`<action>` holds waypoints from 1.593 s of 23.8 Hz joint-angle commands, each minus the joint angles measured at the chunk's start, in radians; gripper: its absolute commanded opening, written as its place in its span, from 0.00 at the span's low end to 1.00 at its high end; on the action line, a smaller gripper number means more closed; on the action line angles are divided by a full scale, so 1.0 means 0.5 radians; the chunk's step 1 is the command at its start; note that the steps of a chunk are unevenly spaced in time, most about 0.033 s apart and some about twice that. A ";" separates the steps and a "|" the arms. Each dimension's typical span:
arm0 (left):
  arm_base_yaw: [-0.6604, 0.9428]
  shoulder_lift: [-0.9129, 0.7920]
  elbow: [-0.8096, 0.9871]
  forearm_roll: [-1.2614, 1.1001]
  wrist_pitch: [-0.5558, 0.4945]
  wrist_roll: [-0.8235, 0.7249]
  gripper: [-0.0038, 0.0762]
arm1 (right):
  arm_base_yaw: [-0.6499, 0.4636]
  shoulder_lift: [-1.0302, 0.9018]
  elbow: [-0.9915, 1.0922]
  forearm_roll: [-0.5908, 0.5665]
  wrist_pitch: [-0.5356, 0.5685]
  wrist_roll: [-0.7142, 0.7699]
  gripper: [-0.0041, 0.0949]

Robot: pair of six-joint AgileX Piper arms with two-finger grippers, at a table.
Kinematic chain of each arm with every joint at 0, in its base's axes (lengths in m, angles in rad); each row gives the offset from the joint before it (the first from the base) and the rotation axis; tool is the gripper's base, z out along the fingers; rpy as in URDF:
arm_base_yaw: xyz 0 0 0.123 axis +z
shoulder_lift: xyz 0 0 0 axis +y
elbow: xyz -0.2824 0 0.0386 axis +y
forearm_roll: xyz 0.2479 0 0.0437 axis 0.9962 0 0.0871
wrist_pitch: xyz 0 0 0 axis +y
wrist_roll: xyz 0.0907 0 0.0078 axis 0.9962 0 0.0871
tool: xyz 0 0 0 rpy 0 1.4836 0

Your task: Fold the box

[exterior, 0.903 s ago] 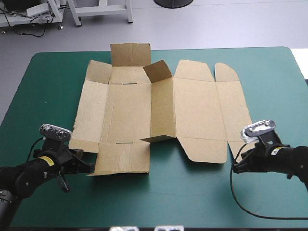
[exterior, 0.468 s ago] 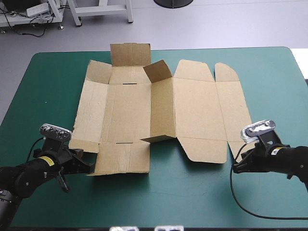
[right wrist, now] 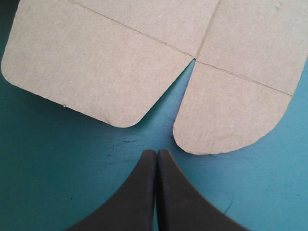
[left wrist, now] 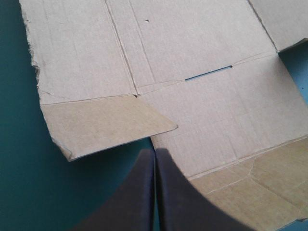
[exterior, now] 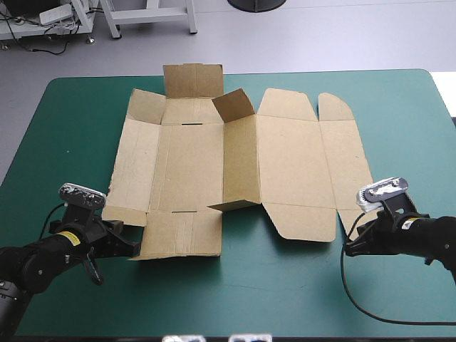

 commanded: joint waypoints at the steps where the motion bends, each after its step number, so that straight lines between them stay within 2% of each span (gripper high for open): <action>1: 0.002 -0.010 -0.069 -0.050 -0.097 -0.006 0.04 | 0.007 -0.023 -0.067 0.040 -0.084 -0.023 0.02; 5: 0.002 0.020 -0.073 -0.234 -0.001 0.099 0.04 | 0.007 -0.023 -0.067 0.055 -0.087 -0.023 0.02; 9: 0.006 0.116 -0.143 -0.255 -0.001 0.155 0.05 | 0.007 -0.023 -0.067 0.156 -0.087 -0.033 0.02; 15: 0.006 0.495 -0.549 -0.111 0.086 0.145 0.06 | 0.007 -0.023 -0.067 0.231 -0.105 -0.203 0.02; 19: 0.006 0.870 -0.916 -0.063 0.208 0.145 0.11 | 0.007 -0.023 -0.067 0.244 -0.113 -0.216 0.02; 20: 0.006 0.967 -1.004 -0.058 0.261 0.150 0.12 | 0.007 -0.023 -0.067 0.244 -0.113 -0.216 0.02; 22: 0.062 1.311 -1.285 -0.157 0.499 0.155 0.23 | 0.007 -0.023 -0.067 0.248 -0.118 -0.216 0.02; 23: 0.088 1.373 -1.330 -0.202 0.557 0.160 0.26 | 0.007 -0.023 -0.067 0.251 -0.118 -0.226 0.02; 26: 0.289 1.675 -1.523 -0.562 1.009 0.382 0.47 | 0.007 -0.023 -0.067 0.251 -0.121 -0.226 0.02; 30: 0.590 1.658 -1.529 -0.617 1.003 0.480 0.50 | 0.007 -0.023 -0.067 0.251 -0.128 -0.226 0.02; 34: 0.966 1.660 -1.525 -0.976 1.003 0.640 0.50 | 0.007 -0.023 -0.067 0.256 -0.145 -0.234 0.02; 38: 1.037 1.757 -1.521 -0.944 1.003 0.676 0.50 | 0.007 -0.023 -0.067 0.256 -0.166 -0.234 0.02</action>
